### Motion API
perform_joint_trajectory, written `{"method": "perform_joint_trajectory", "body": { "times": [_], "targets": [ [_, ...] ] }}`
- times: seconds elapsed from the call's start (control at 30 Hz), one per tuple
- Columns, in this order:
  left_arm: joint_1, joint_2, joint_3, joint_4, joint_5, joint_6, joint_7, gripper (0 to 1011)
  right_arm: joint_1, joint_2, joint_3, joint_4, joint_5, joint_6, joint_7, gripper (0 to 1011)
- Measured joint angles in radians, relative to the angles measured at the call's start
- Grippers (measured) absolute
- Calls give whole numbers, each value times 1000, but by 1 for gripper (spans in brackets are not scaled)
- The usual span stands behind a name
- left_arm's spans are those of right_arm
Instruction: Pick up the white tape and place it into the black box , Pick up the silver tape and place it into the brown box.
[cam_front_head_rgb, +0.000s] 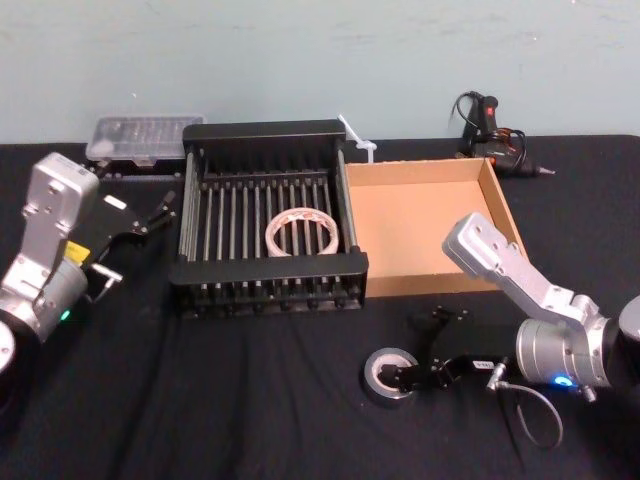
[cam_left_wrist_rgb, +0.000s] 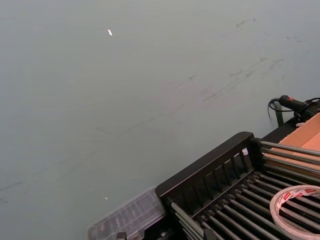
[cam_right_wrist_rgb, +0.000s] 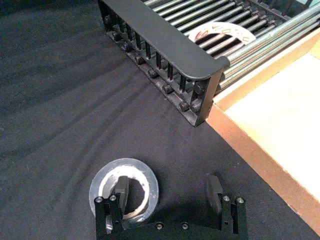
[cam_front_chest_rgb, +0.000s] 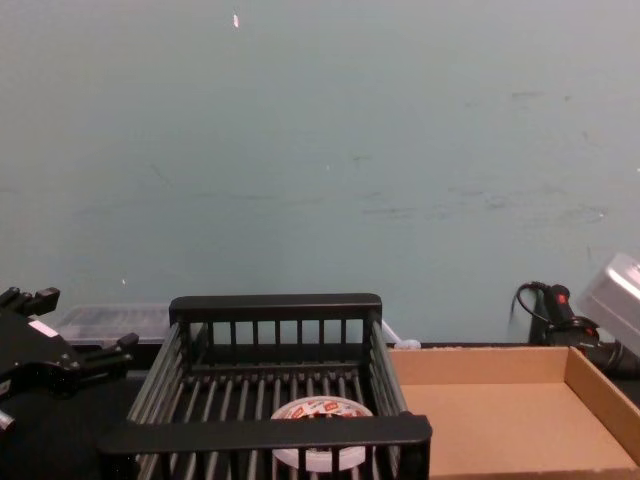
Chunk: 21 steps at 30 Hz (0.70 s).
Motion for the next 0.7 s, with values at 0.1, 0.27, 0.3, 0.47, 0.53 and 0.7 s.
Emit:
{"method": "perform_joint_trajectory", "body": {
  "times": [0.1,0.27,0.3,0.47,0.53,0.7],
  "targets": [
    [0,0,0,0,0,0,0,1001,0,0,0,0,0,0,0,970],
    [0,0,0,0,0,0,0,1001,0,1,0,-1,-1,-1,1,881],
    [0,0,0,0,0,0,0,1001,0,1,0,-1,-1,-1,1,856],
    [0,0,0,0,0,0,0,1001,0,1,0,-1,-1,-1,1,702],
    [0,0,0,0,0,0,0,1001,0,1,0,-1,-1,-1,1,633],
    [0,0,0,0,0,0,0,1002,0,1,0,-1,-1,-1,1,470]
  ]
}}
